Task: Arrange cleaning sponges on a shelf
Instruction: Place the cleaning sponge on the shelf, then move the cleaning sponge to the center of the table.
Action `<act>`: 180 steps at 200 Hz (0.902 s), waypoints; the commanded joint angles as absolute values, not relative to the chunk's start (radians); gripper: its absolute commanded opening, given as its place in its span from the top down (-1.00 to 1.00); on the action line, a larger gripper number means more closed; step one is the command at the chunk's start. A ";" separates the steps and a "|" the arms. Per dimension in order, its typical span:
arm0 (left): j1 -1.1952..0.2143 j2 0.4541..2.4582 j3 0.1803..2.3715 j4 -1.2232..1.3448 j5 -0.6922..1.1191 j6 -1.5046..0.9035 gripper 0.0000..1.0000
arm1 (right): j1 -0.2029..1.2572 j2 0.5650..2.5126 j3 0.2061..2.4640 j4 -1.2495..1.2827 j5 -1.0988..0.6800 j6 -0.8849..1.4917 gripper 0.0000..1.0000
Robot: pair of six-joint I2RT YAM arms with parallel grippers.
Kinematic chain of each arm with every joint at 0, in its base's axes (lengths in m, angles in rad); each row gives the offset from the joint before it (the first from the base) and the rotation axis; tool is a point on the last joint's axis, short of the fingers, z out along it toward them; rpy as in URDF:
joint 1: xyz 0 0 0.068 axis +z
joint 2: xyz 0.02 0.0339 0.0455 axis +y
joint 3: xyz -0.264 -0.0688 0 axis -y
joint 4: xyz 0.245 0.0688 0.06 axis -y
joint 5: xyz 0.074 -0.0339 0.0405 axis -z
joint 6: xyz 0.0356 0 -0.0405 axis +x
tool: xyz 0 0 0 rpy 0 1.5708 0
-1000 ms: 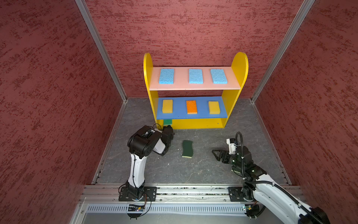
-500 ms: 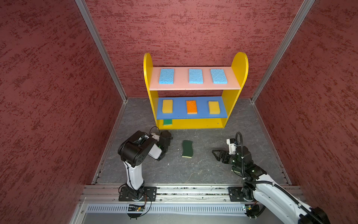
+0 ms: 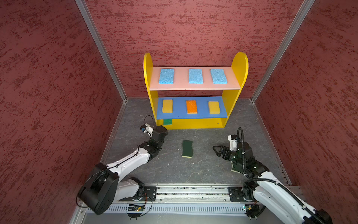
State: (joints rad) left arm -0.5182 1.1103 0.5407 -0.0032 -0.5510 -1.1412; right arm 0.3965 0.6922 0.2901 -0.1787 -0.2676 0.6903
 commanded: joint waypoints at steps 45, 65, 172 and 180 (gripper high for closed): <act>-0.497 1.017 0.609 -0.273 -0.578 -0.640 -0.10 | 0.401 0.667 0.471 -0.541 -0.043 0.754 -0.88; -0.497 1.001 0.620 -0.283 -0.564 -0.574 -0.36 | 0.400 0.648 0.509 -0.639 0.003 0.781 -0.91; -0.488 1.021 0.652 -0.341 -0.379 -0.495 -0.58 | 0.401 0.610 0.622 -1.036 0.162 0.925 -0.94; -0.486 1.015 0.646 -0.332 -0.361 -0.502 -0.58 | 0.401 0.606 0.624 -1.056 0.168 0.942 -0.94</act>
State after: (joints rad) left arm -0.4927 1.0336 0.6689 -0.3374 -0.4213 -0.4976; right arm 0.3965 0.6250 0.5903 -0.9264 0.1005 0.8669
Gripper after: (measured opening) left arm 0.785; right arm 0.968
